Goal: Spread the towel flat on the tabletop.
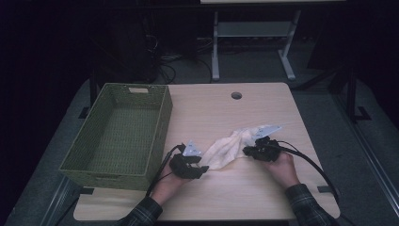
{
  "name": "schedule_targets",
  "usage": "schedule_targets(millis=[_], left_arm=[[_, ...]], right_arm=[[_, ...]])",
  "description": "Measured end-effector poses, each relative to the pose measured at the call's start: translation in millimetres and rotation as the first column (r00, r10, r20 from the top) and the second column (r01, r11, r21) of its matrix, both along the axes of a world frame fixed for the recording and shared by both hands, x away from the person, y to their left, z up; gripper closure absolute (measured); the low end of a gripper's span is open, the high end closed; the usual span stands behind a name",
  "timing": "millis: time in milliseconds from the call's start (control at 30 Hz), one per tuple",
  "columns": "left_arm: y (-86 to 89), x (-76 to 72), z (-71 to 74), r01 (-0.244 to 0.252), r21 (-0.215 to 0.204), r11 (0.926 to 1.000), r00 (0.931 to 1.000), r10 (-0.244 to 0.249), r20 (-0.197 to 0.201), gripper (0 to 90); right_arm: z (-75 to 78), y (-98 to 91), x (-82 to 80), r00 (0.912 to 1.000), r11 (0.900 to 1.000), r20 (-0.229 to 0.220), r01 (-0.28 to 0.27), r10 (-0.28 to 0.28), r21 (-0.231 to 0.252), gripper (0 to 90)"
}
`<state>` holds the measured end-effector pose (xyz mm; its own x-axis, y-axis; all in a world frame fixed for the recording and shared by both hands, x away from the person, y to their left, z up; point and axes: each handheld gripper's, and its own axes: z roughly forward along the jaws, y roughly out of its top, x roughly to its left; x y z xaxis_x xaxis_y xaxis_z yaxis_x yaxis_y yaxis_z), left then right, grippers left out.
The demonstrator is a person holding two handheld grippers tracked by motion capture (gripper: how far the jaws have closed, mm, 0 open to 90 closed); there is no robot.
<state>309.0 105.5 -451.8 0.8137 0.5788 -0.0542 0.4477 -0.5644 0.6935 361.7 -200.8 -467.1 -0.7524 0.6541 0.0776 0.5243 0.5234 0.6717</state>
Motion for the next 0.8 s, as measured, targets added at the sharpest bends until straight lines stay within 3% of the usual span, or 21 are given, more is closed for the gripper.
schedule_targets(millis=[200, 433, 800], left_arm=[[1.0, 0.4, 1.0, -0.002, -0.003, 1.0, 1.0, 0.002, 0.005, 51.4], [2.3, 1.2, 1.6, -0.005, -0.001, 1.0, 0.9999, 0.005, 0.01, 51.4], [3.4, 1.5, 2.5, -0.006, -0.001, 1.0, 0.9999, 0.006, 0.014, 51.4]], right_arm=[[4.4, -2.3, -3.3, 0.9999, 0.9998, 0.011, -0.007, 0.008, -0.018, 87.0], [17.5, -18.4, -11.9, 0.9996, 0.9998, 0.027, 0.009, -0.009, 0.019, 87.0], [26.9, -51.2, -40.8, 0.9982, 0.9984, 0.037, 0.046, -0.048, 0.031, 87.1]])
